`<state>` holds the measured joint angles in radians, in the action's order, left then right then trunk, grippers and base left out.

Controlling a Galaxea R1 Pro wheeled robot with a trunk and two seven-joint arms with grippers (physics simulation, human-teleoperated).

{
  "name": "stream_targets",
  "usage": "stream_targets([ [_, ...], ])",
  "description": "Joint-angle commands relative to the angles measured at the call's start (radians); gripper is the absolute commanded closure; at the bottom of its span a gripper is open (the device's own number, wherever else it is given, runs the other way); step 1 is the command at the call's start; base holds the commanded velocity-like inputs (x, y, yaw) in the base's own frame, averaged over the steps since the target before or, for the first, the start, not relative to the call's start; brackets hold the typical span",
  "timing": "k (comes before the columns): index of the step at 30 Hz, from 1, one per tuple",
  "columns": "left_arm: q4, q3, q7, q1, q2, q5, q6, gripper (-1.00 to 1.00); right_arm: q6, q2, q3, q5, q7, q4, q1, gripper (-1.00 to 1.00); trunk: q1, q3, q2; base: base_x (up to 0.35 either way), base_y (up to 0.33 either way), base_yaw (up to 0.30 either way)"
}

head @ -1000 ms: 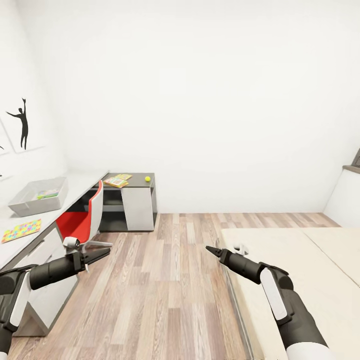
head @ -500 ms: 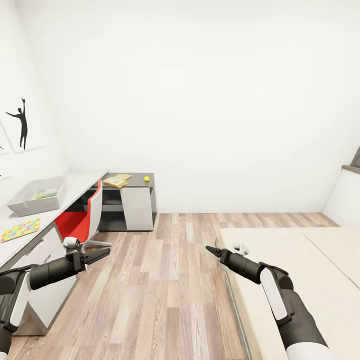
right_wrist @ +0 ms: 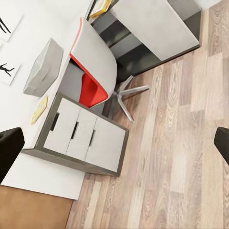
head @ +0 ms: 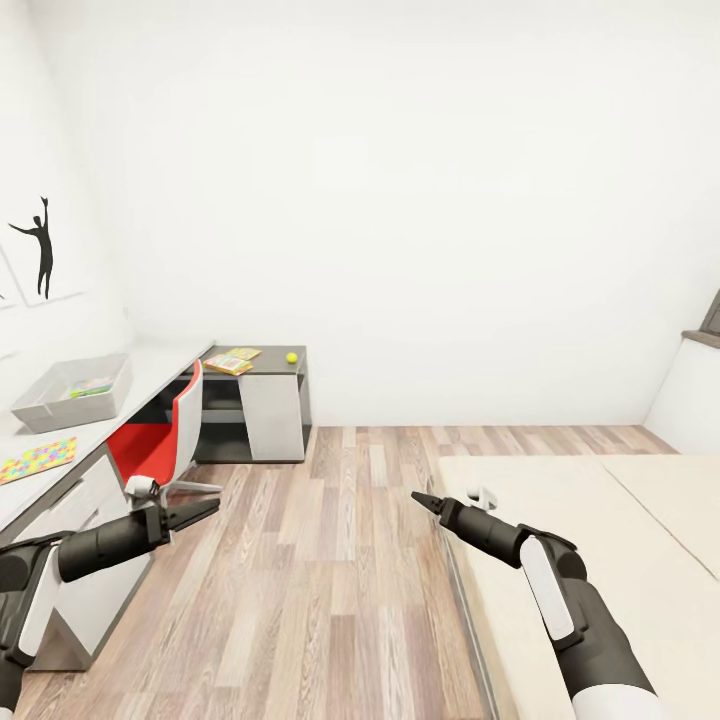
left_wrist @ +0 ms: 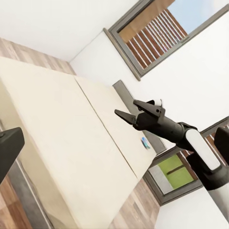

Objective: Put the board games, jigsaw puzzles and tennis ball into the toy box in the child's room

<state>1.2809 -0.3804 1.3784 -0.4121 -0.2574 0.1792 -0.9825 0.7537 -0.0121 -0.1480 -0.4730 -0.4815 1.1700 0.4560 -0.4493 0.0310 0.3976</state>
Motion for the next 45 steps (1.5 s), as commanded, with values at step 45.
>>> stream_targets([
  [45, 0.011, -0.002, 0.004, 0.007, 0.0, 0.003, -0.01, -1.0, 0.012, 0.001, -0.007, -0.001, -0.002, 0.0, 0.001, -1.0, -0.001, 0.002, 0.002, 0.0, -0.067, 0.0],
])
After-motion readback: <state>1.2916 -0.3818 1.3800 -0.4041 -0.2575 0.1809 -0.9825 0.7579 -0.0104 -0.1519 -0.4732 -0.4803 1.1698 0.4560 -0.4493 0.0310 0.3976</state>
